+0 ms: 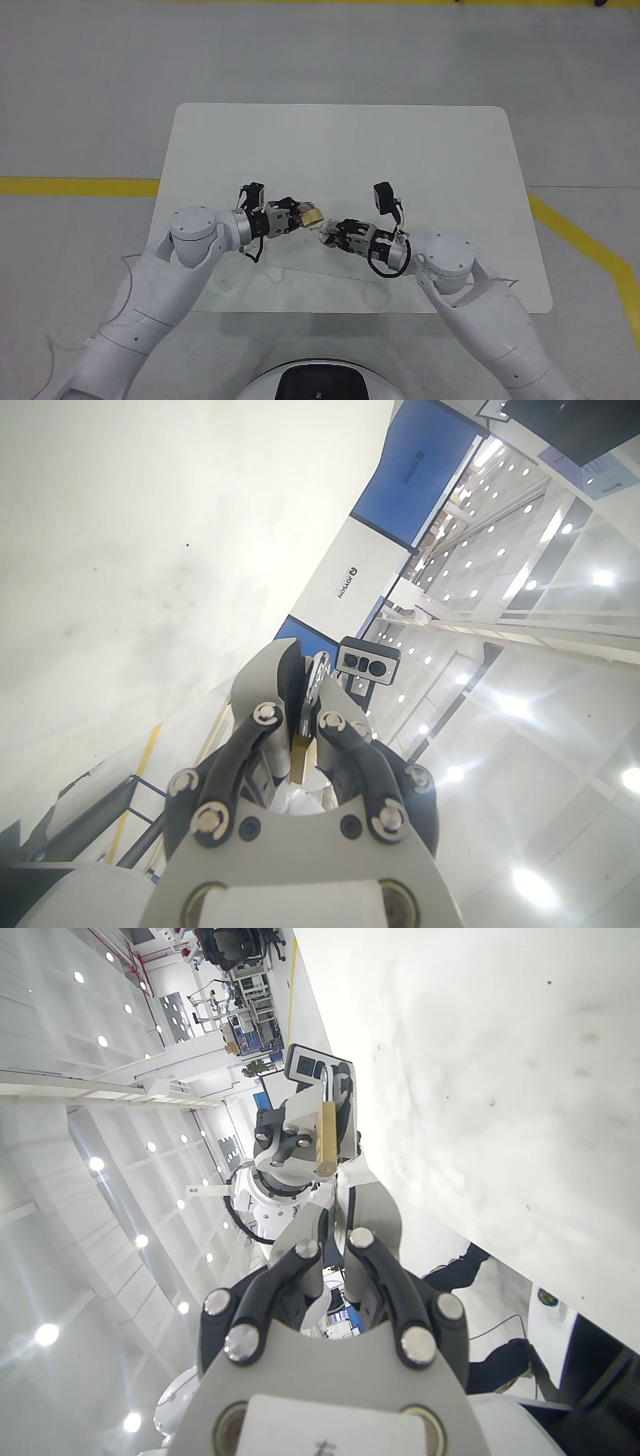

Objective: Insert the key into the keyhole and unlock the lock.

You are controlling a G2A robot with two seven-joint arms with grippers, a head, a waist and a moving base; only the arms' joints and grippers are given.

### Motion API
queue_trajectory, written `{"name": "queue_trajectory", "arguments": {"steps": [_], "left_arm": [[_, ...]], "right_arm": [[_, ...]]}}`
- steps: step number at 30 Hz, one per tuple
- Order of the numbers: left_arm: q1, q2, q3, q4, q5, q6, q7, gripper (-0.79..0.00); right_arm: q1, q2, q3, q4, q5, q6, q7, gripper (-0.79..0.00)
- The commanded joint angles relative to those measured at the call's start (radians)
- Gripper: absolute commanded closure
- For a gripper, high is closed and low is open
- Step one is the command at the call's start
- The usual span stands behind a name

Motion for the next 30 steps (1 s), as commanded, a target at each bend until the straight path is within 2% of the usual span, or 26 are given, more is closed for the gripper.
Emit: {"name": "queue_trajectory", "arguments": {"steps": [1, 4, 10, 17, 25, 28, 30], "left_arm": [[0.001, 0.001, -0.007, 0.005, -0.006, -0.004, -0.004, 0.0], [0.004, 0.003, -0.026, 0.014, -0.021, -0.031, -0.023, 0.0], [0.014, 0.003, -0.06, 0.04, -0.076, -0.155, -0.108, 0.0], [0.025, -0.003, -0.085, 0.055, -0.123, -0.343, -0.152, 0.0], [0.025, -0.003, -0.085, 0.055, -0.123, -0.343, -0.152, 0.0], [0.041, -0.008, -0.083, 0.03, -0.138, -0.35, -0.081, 0.0], [0.053, -0.017, -0.089, 0.024, -0.234, -0.348, -0.04, 0.0]], "right_arm": [[-0.005, 0.002, 0.024, 0.0, 0.022, -0.017, 0.011, 0.0], [-0.017, 0.006, 0.069, 0.002, 0.057, -0.031, 0.022, 0.0], [-0.034, 0.011, 0.156, 0.009, 0.153, -0.066, 0.051, 0.0], [-0.078, 0.011, 0.204, -0.015, 0.178, -0.224, 0.043, 0.0], [-0.08, 0.01, 0.207, -0.015, 0.194, -0.231, 0.048, 0.0], [-0.08, 0.01, 0.207, -0.015, 0.194, -0.231, 0.048, 0.0], [-0.093, 0.005, 0.203, -0.026, 0.168, -0.257, -0.056, 0.0]]}}
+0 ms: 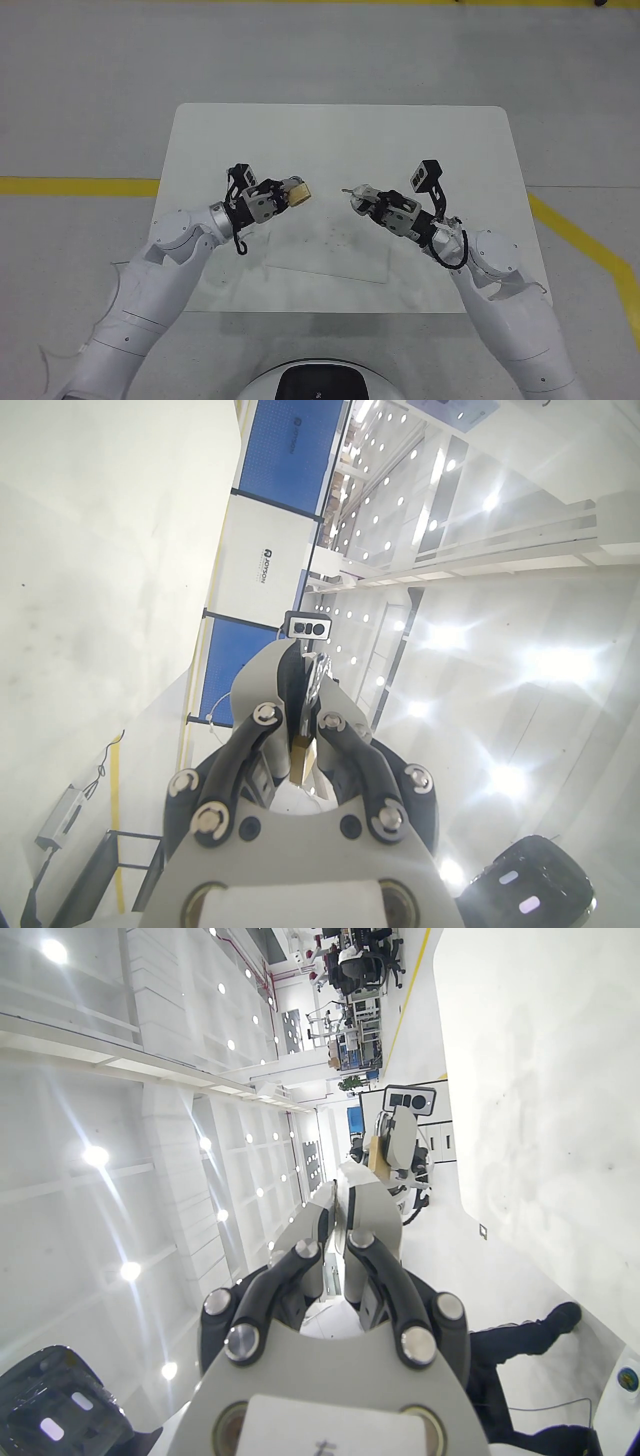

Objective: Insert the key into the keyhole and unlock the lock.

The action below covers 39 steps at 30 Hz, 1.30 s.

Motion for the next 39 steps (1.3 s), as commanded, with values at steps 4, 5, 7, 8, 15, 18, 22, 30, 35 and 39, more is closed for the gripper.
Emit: {"name": "queue_trajectory", "arguments": {"steps": [4, 5, 7, 8, 15, 18, 22, 30, 35, 39], "left_arm": [[0.005, -0.018, 0.002, 0.006, -0.149, -0.021, 0.065, 0.0], [0.003, -0.021, 0.007, 0.008, -0.146, -0.033, 0.077, 0.0], [-0.002, -0.027, 0.025, 0.001, -0.113, -0.063, 0.106, 0.0], [-0.002, -0.029, 0.036, -0.004, -0.088, -0.081, 0.125, 0.0], [0.012, -0.044, 0.07, -0.031, 0.04, -0.21, 0.238, 0.0], [0.024, -0.047, 0.074, -0.042, 0.065, -0.242, 0.246, 0.0], [0.03, -0.051, 0.086, -0.038, 0.08, -0.235, 0.225, 0.0], [0.035, -0.058, 0.089, -0.037, 0.099, -0.246, 0.214, 0.0], [0.04, -0.061, 0.09, -0.043, 0.129, -0.248, 0.216, 0.0], [0.044, -0.064, 0.091, -0.051, 0.152, -0.255, 0.225, 0.0]], "right_arm": [[-0.093, -0.015, -0.066, -0.136, -0.262, -0.116, -0.392, 0.0], [-0.114, -0.019, -0.087, -0.159, -0.321, -0.13, -0.459, 0.0], [-0.147, -0.026, -0.129, -0.191, -0.424, -0.138, -0.572, 0.0], [-0.161, -0.03, -0.145, -0.203, -0.472, -0.141, -0.631, 0.0], [-0.206, -0.054, -0.265, -0.231, -0.708, -0.113, -0.842, 0.0], [-0.205, -0.065, -0.299, -0.227, -0.748, -0.1, -0.872, 0.0], [-0.203, -0.077, -0.327, -0.219, -0.772, -0.1, -0.895, 0.0], [-0.189, -0.101, -0.364, -0.194, -0.806, -0.082, -0.946, 0.0], [-0.182, -0.114, -0.386, -0.182, -0.832, -0.082, -0.942, 0.0], [-0.178, -0.124, -0.396, -0.172, -0.842, -0.084, -0.944, 0.0]]}}
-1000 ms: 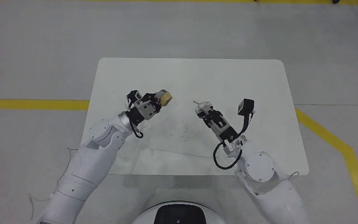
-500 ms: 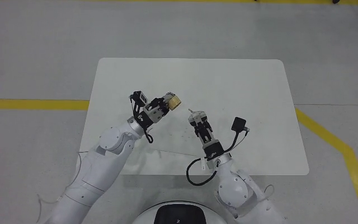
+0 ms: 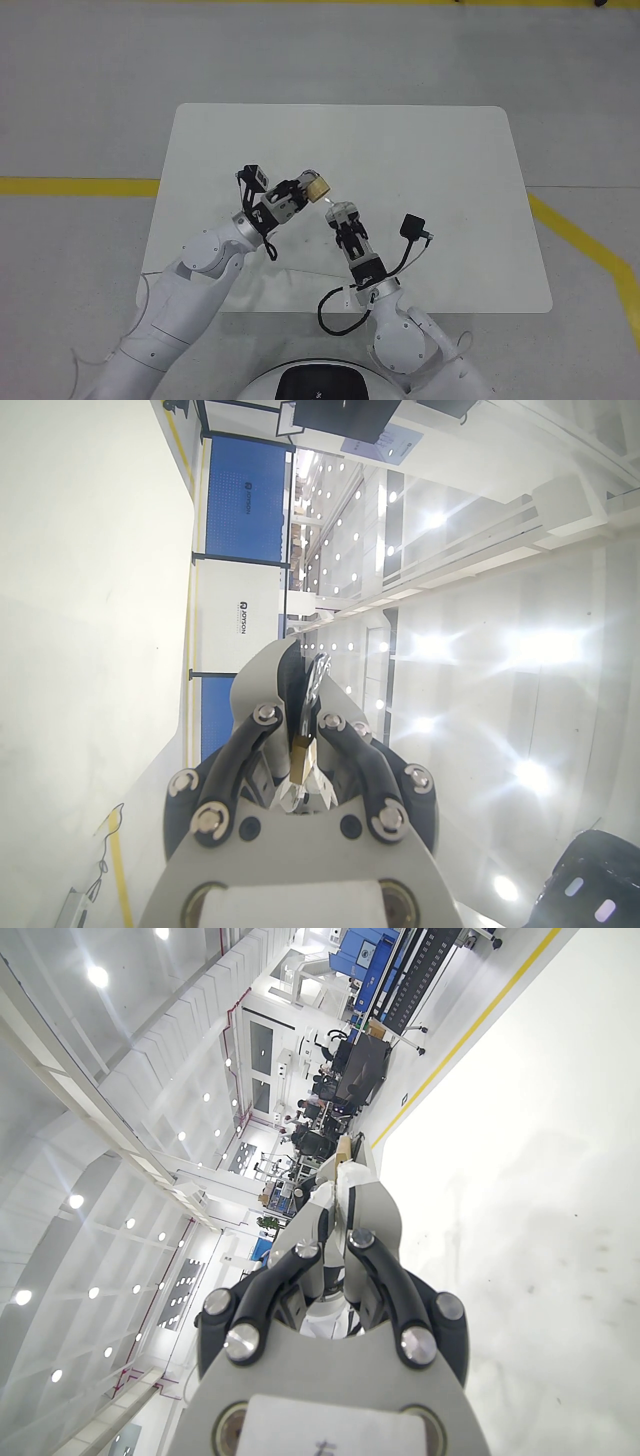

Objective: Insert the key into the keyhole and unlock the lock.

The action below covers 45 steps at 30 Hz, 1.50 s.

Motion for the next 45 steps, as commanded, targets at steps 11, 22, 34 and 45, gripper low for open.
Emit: {"name": "queue_trajectory", "arguments": {"steps": [11, 22, 34, 45], "left_arm": [[0.007, -0.008, -0.009, -0.008, 0.02, 0.001, 0.005, 0.0], [0.007, -0.014, -0.016, -0.007, 0.034, 0.01, -0.002, 0.0], [0.01, -0.021, -0.025, -0.007, 0.039, 0.02, -0.01, 0.0], [0.011, -0.025, -0.028, -0.007, 0.062, 0.031, -0.018, 0.0]], "right_arm": [[0.002, -0.023, 0.004, 0.013, -0.01, 0.01, 0.002, 0.0], [0.006, -0.044, 0.008, 0.026, -0.033, 0.022, -0.013, 0.0], [0.006, -0.068, -0.004, 0.046, -0.072, 0.031, -0.022, 0.0], [-0.001, -0.081, 0.008, 0.045, -0.089, 0.042, 0.014, 0.0]]}}
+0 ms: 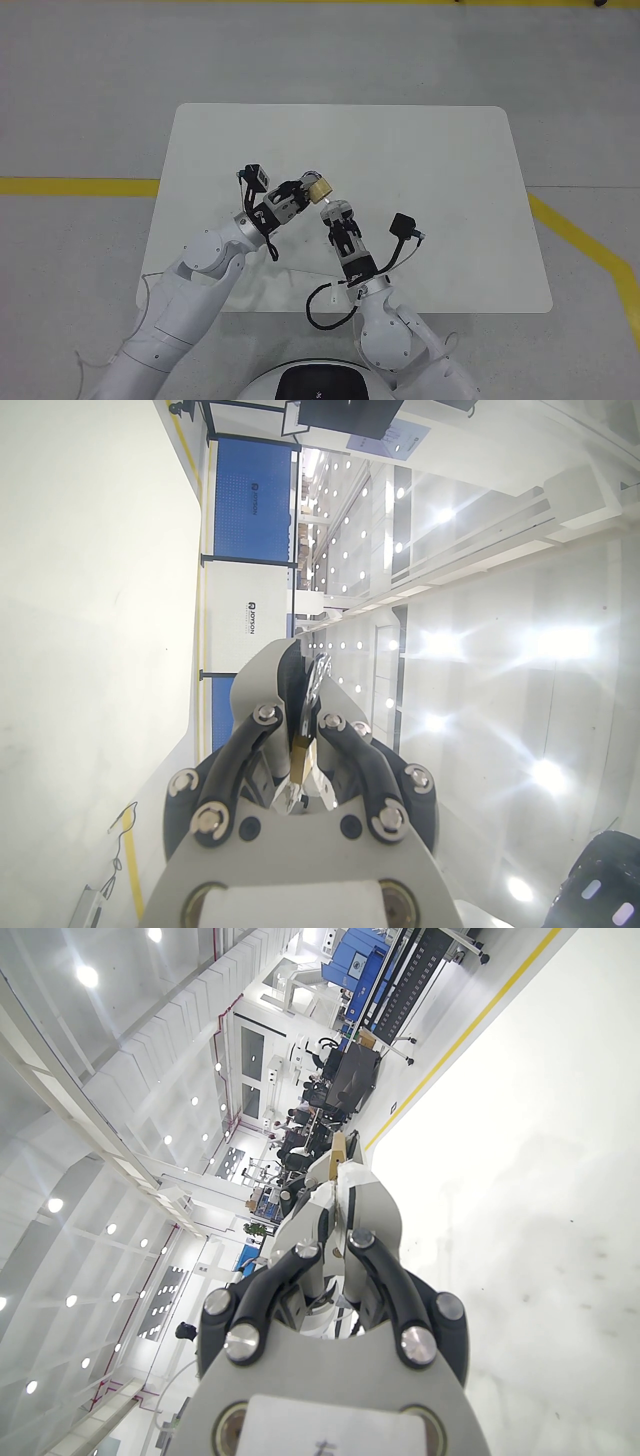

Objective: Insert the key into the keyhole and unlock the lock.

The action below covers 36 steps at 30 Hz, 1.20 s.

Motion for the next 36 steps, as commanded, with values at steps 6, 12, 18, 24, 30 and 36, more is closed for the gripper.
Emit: {"name": "queue_trajectory", "arguments": {"steps": [6, 12, 18, 24, 30, 36], "left_arm": [[-0.004, -0.002, -0.001, -0.001, 0.019, 0.008, -0.011, 0.0], [-0.008, -0.005, 0.004, -0.002, 0.043, 0.012, -0.025, 0.0], [-0.012, -0.007, -0.003, 0.013, 0.009, 0.03, -0.047, 0.0], [-0.031, -0.011, -0.015, 0.058, -0.101, 0.105, -0.13, 0.0], [-0.081, -0.015, -0.024, 0.155, -0.215, 0.233, -0.215, 0.0], [-0.15, -0.024, 0.011, 0.267, -0.32, 0.437, -0.362, 0.0]], "right_arm": [[-0.005, -0.008, 0.008, -0.002, -0.01, 0.012, 0.026, 0.0], [-0.011, -0.014, 0.016, -0.003, -0.016, 0.012, 0.036, 0.0], [-0.025, -0.018, 0.031, -0.011, -0.016, 0.0, 0.049, -0.28], [-0.054, -0.018, 0.052, -0.033, -0.022, -0.022, 0.078, -0.292], [-0.109, 0.001, 0.161, -0.114, 0.03, -0.03, 0.226, -0.277], [-0.201, 0.033, 0.321, -0.209, 0.098, -0.1, 0.457, 0.0]]}}
